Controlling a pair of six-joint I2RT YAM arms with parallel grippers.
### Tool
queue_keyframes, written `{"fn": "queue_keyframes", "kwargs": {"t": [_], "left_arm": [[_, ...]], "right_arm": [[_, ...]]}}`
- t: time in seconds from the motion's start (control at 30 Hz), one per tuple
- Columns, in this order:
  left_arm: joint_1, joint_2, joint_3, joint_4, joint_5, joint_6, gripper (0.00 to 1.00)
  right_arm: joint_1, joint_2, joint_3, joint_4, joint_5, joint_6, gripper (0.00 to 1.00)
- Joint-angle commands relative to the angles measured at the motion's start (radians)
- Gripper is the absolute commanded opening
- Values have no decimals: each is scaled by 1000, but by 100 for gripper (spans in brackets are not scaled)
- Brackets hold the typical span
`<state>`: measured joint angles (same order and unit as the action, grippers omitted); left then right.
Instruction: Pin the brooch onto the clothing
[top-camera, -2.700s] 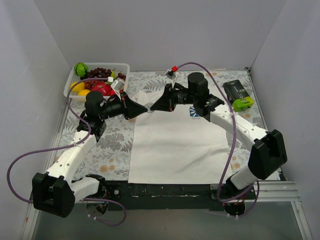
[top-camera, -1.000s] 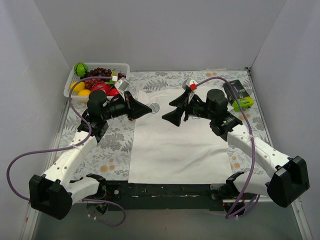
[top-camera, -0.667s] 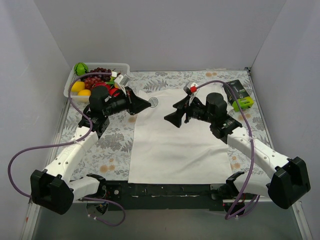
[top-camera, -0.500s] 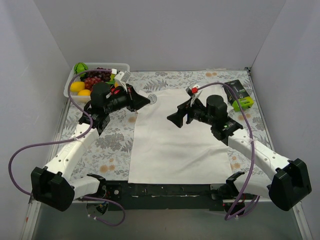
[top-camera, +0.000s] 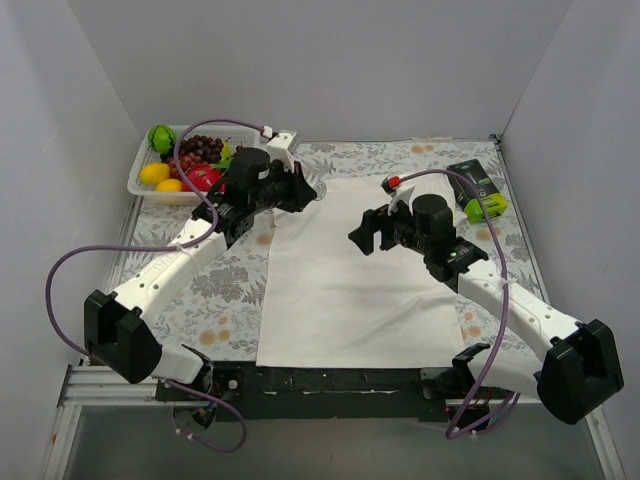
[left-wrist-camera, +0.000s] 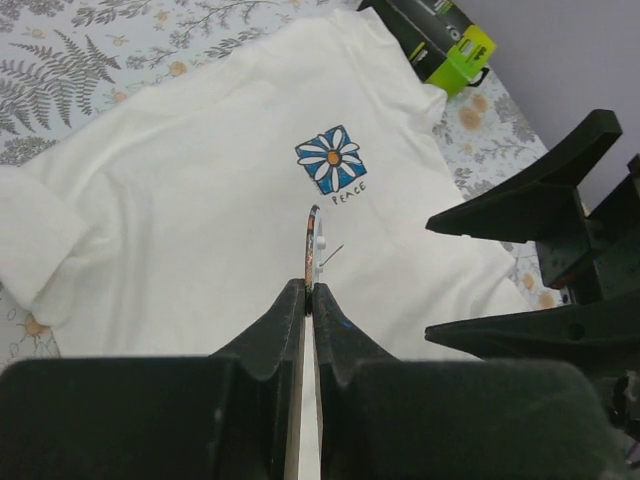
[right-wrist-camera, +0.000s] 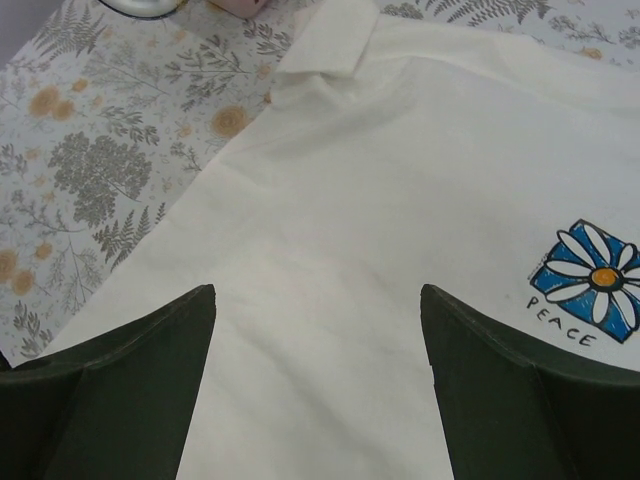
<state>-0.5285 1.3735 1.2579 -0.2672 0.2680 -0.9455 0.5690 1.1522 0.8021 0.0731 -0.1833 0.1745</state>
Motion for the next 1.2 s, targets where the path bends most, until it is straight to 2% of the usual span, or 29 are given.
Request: {"fn": "queue_keyframes", "kwargs": {"t": [0.0,0.13,0.43,0.9,1.17], "left_arm": [[-63,48,87,-99,-246,59,0],[-123,116,129,-133,-370,76,0],[-203,271,202,-179,-549,111,0],[-243,515,325,-219,-751,169,0],[-255,656,394,-219,-915,260,0]], "right_arm": [[-32,-37,-10,-50,62,28,90],[-63,-57,-41,-67,79,39,90],[-142,-59,-80,-128,64,49,90],[-245,-31,-96,-183,18,43,90],[-288,-12,-104,-200,-21,49,90]]}}
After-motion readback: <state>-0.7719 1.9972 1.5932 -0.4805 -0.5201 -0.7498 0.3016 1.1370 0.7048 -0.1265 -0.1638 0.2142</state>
